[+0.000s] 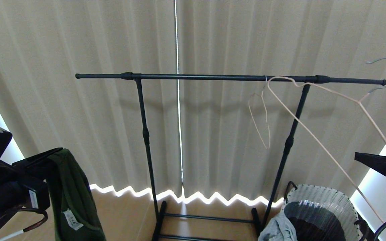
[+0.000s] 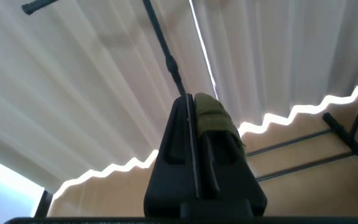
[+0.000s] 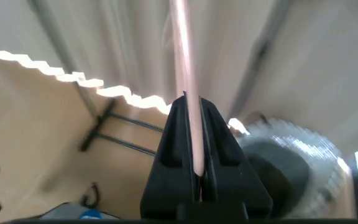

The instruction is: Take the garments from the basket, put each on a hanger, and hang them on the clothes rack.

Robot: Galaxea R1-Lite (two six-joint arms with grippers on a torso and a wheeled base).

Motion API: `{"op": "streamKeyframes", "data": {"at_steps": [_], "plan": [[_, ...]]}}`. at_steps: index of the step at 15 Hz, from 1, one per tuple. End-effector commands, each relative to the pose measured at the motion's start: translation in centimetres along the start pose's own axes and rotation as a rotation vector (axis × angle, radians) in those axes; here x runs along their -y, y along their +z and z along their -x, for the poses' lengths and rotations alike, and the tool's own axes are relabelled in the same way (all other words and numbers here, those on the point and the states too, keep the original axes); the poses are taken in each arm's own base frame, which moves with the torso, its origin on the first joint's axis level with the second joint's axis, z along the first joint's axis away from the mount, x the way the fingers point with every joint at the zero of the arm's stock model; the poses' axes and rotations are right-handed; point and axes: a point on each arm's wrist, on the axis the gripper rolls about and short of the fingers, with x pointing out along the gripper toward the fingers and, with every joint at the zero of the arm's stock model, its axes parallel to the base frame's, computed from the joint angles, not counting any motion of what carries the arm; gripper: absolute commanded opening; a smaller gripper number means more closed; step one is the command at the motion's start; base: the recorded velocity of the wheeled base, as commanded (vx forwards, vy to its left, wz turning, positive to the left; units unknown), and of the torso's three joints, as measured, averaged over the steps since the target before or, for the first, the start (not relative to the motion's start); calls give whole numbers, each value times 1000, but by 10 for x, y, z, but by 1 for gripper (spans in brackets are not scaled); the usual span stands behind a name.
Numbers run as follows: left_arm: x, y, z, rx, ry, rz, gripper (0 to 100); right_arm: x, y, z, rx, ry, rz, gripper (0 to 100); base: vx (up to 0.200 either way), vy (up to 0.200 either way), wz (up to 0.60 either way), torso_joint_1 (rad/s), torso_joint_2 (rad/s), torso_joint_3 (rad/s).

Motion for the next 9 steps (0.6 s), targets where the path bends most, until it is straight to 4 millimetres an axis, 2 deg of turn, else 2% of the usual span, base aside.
{"op": "streamKeyframes", "data": {"at_steps": [1, 4, 5, 9], "plan": [[2, -1, -2, -7, -12, -2, 0, -6, 0, -4, -8, 56, 14, 0, 0, 0, 0, 0, 0, 0], [7, 1, -11, -22, -43, -9, 0, -26, -3, -15, -51, 179, 56, 0, 0, 0, 0, 0, 0, 0], [8, 7, -21, -23, -51, -8, 0, -38, -5, -23, -82, 247, 81, 0, 0, 0, 0, 0, 0, 0], [7, 29, -56, -22, -46, 4, 0, -58, -15, -37, -168, 336, 118, 0, 0, 0, 0, 0, 0, 0]]}}
